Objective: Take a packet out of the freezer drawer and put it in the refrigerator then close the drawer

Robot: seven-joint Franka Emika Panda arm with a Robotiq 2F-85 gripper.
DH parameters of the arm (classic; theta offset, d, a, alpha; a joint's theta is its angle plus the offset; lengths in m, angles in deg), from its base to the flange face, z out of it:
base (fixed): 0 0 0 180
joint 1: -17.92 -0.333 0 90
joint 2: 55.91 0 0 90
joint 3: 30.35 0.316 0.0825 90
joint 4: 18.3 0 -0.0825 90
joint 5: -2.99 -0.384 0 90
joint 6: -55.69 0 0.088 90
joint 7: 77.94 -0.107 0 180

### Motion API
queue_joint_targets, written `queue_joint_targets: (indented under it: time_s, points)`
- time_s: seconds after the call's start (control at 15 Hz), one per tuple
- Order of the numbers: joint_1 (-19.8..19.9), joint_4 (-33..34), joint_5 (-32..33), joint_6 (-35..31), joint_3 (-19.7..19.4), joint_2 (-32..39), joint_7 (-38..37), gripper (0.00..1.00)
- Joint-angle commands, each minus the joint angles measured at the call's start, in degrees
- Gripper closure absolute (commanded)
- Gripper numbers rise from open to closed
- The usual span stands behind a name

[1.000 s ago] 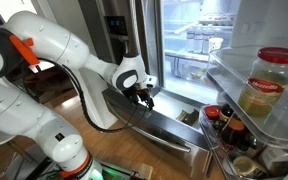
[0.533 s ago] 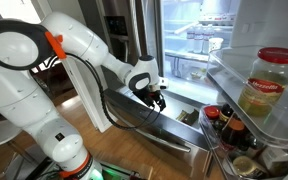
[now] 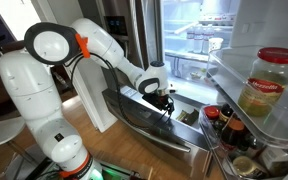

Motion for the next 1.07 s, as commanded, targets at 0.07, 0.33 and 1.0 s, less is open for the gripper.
queue_joint_targets:
  time_s: [0.07, 0.33, 1.0]
  points:
    - [3.6, 2.5, -5.4, -1.9, 2.4, 5.2, 7.4, 0.0]
    - [6.5, 3.0, -8.4, -1.6, 4.0, 7.3, 11.5, 0.0]
    - [5.8, 1.9, 1.5, 5.8, 1.0, 6.4, 6.2, 0.0]
